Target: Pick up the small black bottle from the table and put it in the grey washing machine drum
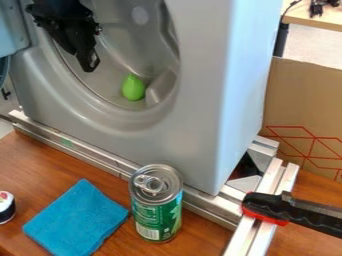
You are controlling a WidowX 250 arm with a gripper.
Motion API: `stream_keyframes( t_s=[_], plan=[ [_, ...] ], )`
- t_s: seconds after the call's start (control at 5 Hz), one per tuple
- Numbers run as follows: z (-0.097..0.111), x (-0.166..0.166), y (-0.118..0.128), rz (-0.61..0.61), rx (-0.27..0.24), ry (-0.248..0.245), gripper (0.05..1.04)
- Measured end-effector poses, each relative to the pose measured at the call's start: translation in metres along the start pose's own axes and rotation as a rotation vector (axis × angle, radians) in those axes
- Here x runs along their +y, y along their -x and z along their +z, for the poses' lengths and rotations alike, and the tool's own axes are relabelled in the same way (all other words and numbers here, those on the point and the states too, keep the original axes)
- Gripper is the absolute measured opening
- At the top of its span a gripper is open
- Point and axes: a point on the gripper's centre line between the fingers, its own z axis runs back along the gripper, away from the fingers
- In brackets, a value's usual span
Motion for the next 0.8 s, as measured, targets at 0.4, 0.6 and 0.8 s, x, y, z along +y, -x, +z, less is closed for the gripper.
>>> stream_keyframes(
  t_s=[0.4,0.6,0.8],
  plan=[
    [-0.041,0.009,0.011,-0.016,0.078,0.013,0.332],
    [-0.053,0.011,0.007,-0.044,0.089,-0.002,0.332],
    [-0.059,0.005,0.002,-0.060,0.081,0.011,0.332]
  ],
)
